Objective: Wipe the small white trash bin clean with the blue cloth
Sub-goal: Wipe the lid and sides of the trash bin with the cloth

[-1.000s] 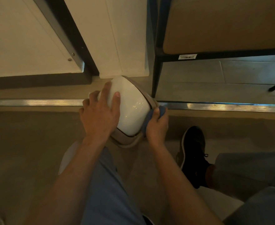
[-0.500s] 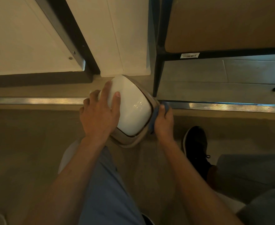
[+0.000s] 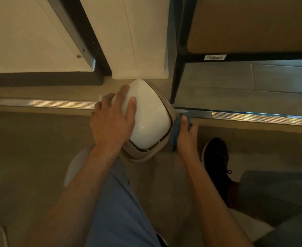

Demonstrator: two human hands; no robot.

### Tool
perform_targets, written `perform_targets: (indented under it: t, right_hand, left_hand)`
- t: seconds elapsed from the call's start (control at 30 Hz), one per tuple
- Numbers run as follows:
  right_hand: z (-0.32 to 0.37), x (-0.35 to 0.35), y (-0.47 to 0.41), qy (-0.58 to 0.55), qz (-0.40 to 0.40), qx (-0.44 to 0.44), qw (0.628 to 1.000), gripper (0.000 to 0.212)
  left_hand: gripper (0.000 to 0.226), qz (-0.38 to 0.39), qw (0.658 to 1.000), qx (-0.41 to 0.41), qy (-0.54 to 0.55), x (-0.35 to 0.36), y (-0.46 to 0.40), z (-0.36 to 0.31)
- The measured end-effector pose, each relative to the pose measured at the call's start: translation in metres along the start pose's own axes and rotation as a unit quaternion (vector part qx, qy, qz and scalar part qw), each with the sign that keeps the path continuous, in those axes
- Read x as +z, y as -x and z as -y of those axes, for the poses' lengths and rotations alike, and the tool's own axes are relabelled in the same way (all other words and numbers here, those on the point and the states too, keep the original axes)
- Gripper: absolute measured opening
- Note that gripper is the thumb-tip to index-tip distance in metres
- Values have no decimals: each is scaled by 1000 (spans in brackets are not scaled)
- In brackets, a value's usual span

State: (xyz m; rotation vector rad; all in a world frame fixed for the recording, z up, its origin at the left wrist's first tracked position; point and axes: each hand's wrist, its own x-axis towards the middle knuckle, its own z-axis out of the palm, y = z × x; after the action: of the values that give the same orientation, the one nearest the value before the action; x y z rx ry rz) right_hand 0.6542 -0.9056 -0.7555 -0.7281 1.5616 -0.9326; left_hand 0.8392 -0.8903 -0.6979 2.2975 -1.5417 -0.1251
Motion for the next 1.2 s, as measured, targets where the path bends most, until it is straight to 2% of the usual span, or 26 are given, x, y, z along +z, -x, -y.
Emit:
perform_targets:
  t: [0.1, 0.17, 0.27, 0.33, 0.43, 0.53, 0.6, 0.7, 0.77, 0.9, 1.0, 1.07, 1.2]
  right_hand:
    - [24, -1, -31, 56, 52, 34, 996, 35]
    - [46, 2, -54, 111, 115, 34, 987, 31]
    - [52, 9, -66, 152, 161, 15, 975, 36]
    - [38, 8, -56, 113, 130, -4, 985, 28]
    - [4, 7, -24, 8, 21, -32, 999, 40]
    - [-18, 19, 18, -19, -61, -48, 997, 42]
    - [-16, 21, 21, -9, -59, -41, 997, 41]
    - [7, 15, -18, 11, -10, 0, 1000, 40]
    - [15, 12, -32, 45, 8, -32, 998, 41]
    - [-11, 22, 1, 30, -40, -116, 992, 38]
    - [-31, 30, 34, 4, -70, -127, 989, 55]
    - [-31, 35, 41, 14, -99, -137, 986, 58]
    - [-14, 33, 20, 73, -126, -173, 974, 52]
  left_hand:
    - [53, 0, 1000, 0, 9, 1, -3, 1]
    - [52, 2, 1000, -4, 11, 2, -4, 1]
    - [53, 3, 1000, -10, 7, 3, -3, 0]
    - [54, -1, 1000, -17, 9, 3, -3, -1]
    - [53, -11, 1000, -18, 9, 3, -2, -3]
    - [52, -17, 1000, -20, 10, 5, -2, 0]
    - [52, -18, 1000, -18, 8, 4, -1, 0]
    - [54, -15, 1000, -16, 1, 5, -3, 1]
    - [55, -15, 1000, -19, 6, 4, -2, 2]
    - [52, -29, 999, -28, 7, 6, -2, 0]
    - [51, -30, 999, -32, 1, 7, -3, 0]
    - [51, -31, 999, -32, 2, 6, -3, 1]
    - [52, -27, 999, -31, 5, 6, -3, 0]
